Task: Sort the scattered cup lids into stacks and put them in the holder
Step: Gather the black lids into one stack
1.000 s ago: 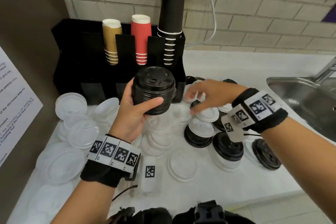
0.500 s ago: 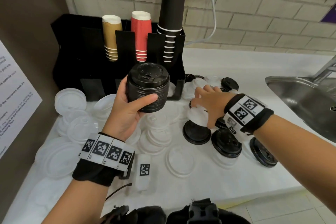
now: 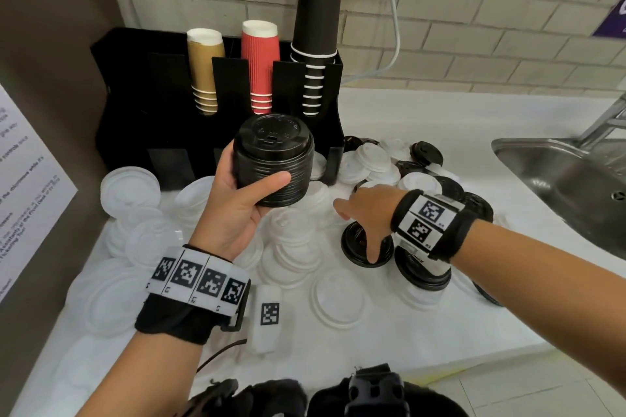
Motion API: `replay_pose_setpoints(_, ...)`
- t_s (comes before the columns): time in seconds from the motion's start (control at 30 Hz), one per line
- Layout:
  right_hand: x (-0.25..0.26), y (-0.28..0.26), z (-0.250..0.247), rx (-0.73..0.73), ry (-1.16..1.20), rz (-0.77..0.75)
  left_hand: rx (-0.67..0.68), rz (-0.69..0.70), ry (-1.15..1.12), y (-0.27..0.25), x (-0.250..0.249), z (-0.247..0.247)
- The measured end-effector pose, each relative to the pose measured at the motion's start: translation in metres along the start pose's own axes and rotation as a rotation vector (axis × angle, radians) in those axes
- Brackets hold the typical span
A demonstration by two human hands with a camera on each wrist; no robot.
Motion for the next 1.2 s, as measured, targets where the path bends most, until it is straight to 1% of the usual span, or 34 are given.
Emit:
replay_pose_setpoints(0.13,-0.003,0.005,0.006,-0.051,0.006,-0.007,-0.005,-0.004,-0.029,0.000,0.000,0.001)
replay_pose_setpoints(0.3,-0.005,0.009,0.018,-0.061,0.013,-0.041,0.010,-0.020,-0.051,0.001,0.000,0.007)
replay_pose_setpoints(0.4,-0.011,0.008,0.021,-0.088,0.090,-0.042,0.011,-0.033,-0.055,0.002,0.003,0.009)
replay_pose_setpoints(0.47,-0.024,0.000,0.012,-0.143,0.261,-0.066,-0.001,-0.039,-0.053,0.002,0.005,0.007)
replay_pose_setpoints(0.53,-0.038,-0.014,-0.002,-0.240,0.479,-0.138,-0.008,-0.042,-0.051,0.001,0.007,0.008)
replay_pose_setpoints(0.63,-0.050,-0.037,-0.022,-0.430,0.843,-0.315,0.012,-0.053,-0.046,0.002,0.011,0.013)
replay_pose_setpoints(0.7,-0.047,-0.048,-0.031,-0.575,1.111,-0.471,0.022,-0.059,-0.041,0.002,0.012,0.017)
replay_pose_setpoints(0.73,-0.045,-0.053,-0.035,-0.645,1.219,-0.543,0.022,-0.060,-0.040,0.003,0.013,0.018)
replay_pose_setpoints(0.77,-0.042,-0.057,-0.038,-0.718,1.277,-0.595,0.023,-0.059,-0.037,0.003,0.014,0.019)
replay_pose_setpoints(0.8,-0.039,-0.061,-0.041,-0.789,1.286,-0.623,0.024,-0.058,-0.029,0.002,0.015,0.020)
replay_pose_setpoints(0.87,-0.032,-0.068,-0.046,-0.897,1.216,-0.640,0.025,-0.061,-0.001,0.002,0.016,0.022)
replay_pose_setpoints(0.93,-0.026,-0.070,-0.050,-0.948,1.081,-0.614,0.022,-0.064,0.028,0.002,0.017,0.023)
replay_pose_setpoints(0.97,-0.024,-0.071,-0.051,-0.970,0.998,-0.576,0.020,-0.065,0.040,0.002,0.018,0.023)
replay_pose_setpoints(1.0,-0.023,-0.071,-0.053,-0.988,0.930,-0.534,0.019,-0.065,0.050,0.002,0.018,0.023)
replay_pose_setpoints(1.07,-0.022,-0.071,-0.055,-1.007,0.876,-0.488,0.022,-0.064,0.071,0.002,0.019,0.024)
replay_pose_setpoints(1.2,-0.021,-0.072,-0.062,-0.986,0.827,-0.485,0.043,-0.065,0.124,0.002,0.019,0.027)
Point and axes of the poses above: each hand's wrist, its own y-axis towards the middle knuckle, its own z-axis out of the palm, x = y × z, the point moved 5 cm from there along y, towards the middle knuckle, and after that the axes turned 9 degrees about x, right-handed, at the moved point
